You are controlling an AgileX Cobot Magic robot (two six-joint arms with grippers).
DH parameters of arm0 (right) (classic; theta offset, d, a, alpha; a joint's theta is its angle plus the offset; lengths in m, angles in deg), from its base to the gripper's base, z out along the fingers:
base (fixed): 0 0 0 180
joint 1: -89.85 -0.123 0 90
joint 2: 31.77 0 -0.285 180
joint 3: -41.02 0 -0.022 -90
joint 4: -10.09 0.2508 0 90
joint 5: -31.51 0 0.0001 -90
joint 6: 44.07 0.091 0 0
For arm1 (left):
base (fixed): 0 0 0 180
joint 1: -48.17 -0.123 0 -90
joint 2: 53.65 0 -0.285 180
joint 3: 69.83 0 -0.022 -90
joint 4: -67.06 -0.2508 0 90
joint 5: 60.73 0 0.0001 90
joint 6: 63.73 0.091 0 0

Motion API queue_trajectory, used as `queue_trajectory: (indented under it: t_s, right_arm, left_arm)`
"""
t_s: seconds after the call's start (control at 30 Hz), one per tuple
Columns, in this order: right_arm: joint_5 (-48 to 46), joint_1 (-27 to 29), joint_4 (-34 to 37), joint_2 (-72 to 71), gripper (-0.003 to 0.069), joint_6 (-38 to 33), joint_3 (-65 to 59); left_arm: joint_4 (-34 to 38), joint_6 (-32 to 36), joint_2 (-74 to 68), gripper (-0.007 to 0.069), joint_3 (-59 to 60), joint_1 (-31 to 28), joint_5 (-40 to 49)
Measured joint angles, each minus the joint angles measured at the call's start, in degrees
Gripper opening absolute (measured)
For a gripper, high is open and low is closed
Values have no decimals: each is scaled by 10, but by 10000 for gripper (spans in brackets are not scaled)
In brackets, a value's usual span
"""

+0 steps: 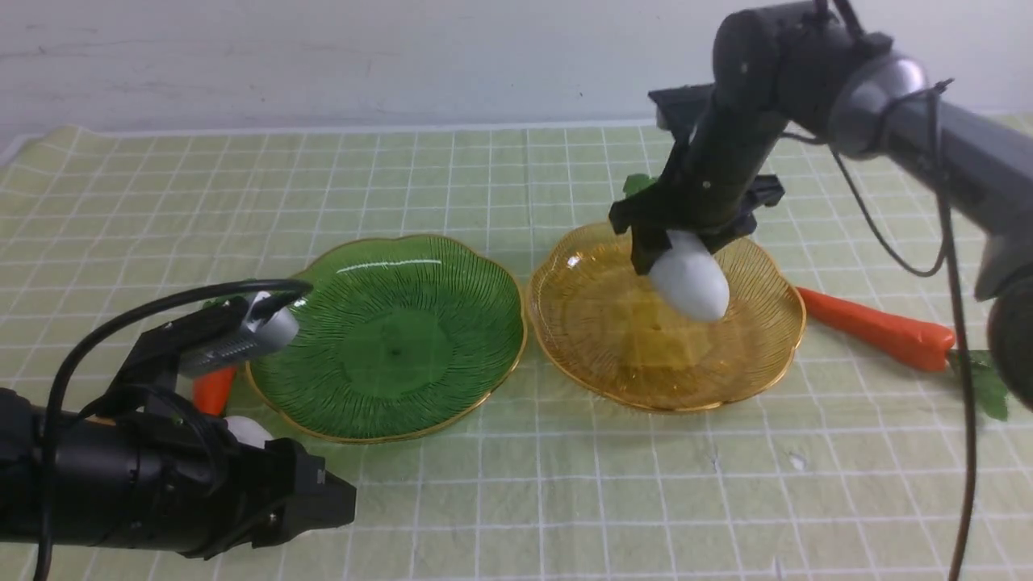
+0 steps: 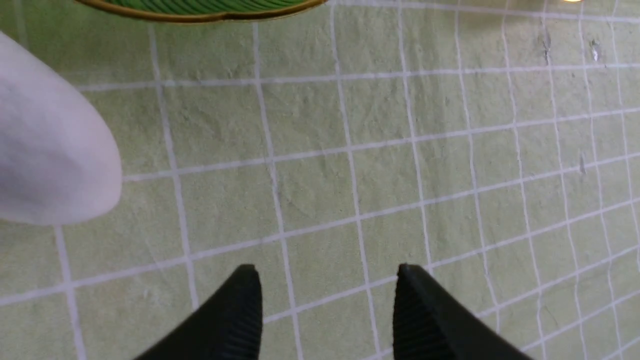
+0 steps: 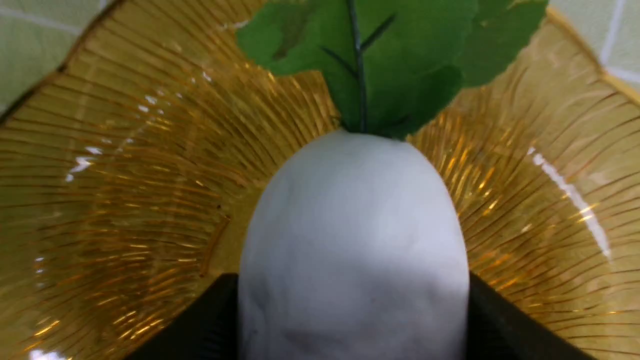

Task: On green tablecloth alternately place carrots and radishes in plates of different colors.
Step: 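Place the white radish on the plate, then pick up the vegetable and place it in the green plate with the right gripper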

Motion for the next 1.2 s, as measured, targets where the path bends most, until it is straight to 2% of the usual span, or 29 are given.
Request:
queue_trajectory:
  t_s: [0.1, 0.17, 0.27, 0.43, 0.57, 0.73, 0.8, 1.0, 1.2]
  right_arm:
    - [0, -6, -21, 11, 524, 0, -1]
    - [1, -7, -39, 11, 627, 0, -1]
    - [2, -7, -46, -2, 673, 0, -1]
    - [2, -7, -56, -44, 687, -3, -1]
    - [1, -7, -87, -104, 663, -4, -1]
    - [1, -5, -132, -178, 604, -5, -32]
    - [1, 9, -144, -230, 552, -5, -89]
    - [1, 80, -143, -304, 372, -6, -249]
    - [1, 141, -116, -300, 141, -6, -342]
  left_arm:
    - [0, 0, 0, 332, 0, 0, 0]
    - [0, 0, 0, 332, 0, 0, 0]
    - [0, 0, 0, 332, 0, 0, 0]
    - [0, 0, 0, 332, 0, 0, 0]
    - [0, 0, 0, 332, 0, 0, 0]
    - [0, 0, 0, 332, 0, 0, 0]
    - [0, 0, 0, 332, 0, 0, 0]
    - [0, 0, 0, 332, 0, 0, 0]
    - [0, 0, 0, 332, 0, 0, 0]
